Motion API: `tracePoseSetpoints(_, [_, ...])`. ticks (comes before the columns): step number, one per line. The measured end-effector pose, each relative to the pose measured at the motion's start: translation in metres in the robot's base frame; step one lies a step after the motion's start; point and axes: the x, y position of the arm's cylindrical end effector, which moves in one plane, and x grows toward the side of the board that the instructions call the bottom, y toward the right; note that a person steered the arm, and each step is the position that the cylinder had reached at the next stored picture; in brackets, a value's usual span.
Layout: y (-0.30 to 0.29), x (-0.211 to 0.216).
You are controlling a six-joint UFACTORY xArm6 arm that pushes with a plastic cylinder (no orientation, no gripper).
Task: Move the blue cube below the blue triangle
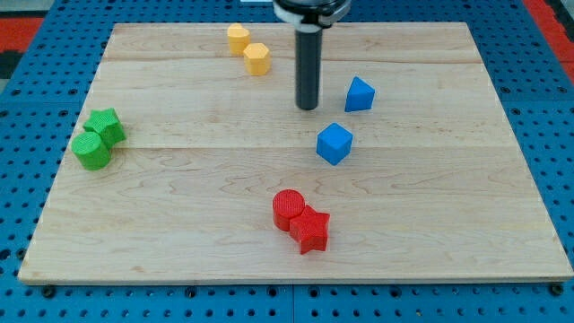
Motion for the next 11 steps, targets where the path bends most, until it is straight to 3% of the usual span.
tracePoseSetpoints(1, [0.077, -0.021])
tracePoseSetpoints(2, [0.130, -0.005])
tracePoseSetpoints(3, [0.060, -0.019])
tracePoseSetpoints(4, [-0.026, 0.009])
tracePoseSetpoints(5, [-0.021, 0.082])
tracePoseSetpoints(6, [0.029, 0.094])
tracePoseSetpoints(7, [0.035, 0.094])
tracePoseSetpoints(8, [0.062, 0.128])
tracePoseSetpoints(10, [0.154, 0.075])
tracePoseSetpoints(11, [0.113, 0.110])
